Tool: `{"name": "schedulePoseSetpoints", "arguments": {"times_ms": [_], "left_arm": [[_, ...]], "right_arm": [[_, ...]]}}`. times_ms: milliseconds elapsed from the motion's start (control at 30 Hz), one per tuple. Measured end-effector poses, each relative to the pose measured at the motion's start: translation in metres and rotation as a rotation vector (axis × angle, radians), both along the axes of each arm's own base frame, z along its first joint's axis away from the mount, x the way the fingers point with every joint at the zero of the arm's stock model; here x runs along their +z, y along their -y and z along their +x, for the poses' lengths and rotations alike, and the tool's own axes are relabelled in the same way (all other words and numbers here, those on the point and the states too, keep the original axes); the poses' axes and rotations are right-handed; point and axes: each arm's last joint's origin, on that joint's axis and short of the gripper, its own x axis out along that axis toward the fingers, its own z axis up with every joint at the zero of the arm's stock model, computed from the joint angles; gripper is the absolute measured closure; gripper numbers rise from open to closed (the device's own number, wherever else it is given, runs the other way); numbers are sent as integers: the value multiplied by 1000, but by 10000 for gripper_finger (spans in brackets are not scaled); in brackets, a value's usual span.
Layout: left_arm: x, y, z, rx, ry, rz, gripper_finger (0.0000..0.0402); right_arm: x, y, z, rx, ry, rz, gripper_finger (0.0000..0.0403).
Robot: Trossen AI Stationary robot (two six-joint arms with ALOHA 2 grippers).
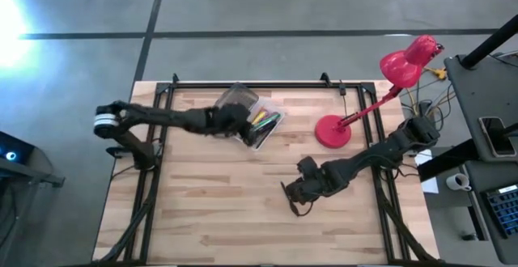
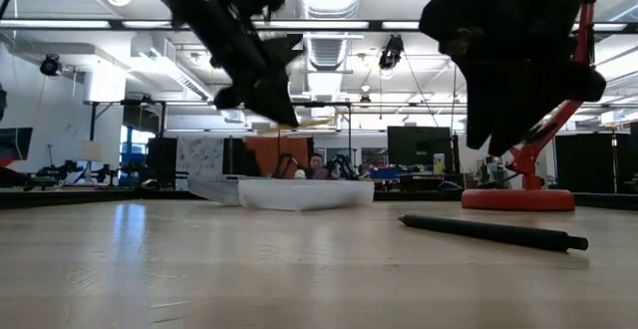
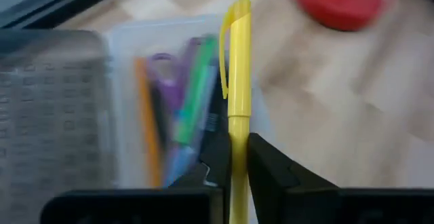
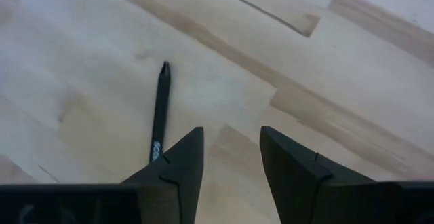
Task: Pick & place school supplies into a supply box
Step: Put the yellow pen into the black supply box, then put the black pen into the black supply box
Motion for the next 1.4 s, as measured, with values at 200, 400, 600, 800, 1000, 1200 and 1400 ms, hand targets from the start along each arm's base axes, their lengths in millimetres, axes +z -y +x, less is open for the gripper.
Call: {"name": "schedulePoseSetpoints", "arguments": {"times_ms": [200,400,600,800,1000,1200,1400], "left_arm": [[-11,-48,14,52,20,-56,380],[-39,-53,22,-32,-73,-190,378],[-45,-45,12,15,-130,-200,363],[-16,-42,3,23,-34,-138,307],[17,-32,-9,4,73,-113,259],[53,2,-23,-92,184,-96,254],[68,41,-35,-47,265,-92,254]], "right_arm": [[1,10,6,-36,17,6,268],[1,11,6,-65,19,18,268],[0,11,7,-60,28,20,268],[2,9,11,37,50,4,268],[2,8,11,36,44,16,268],[5,7,12,43,44,60,263],[-5,-1,25,-4,35,155,226]]}}
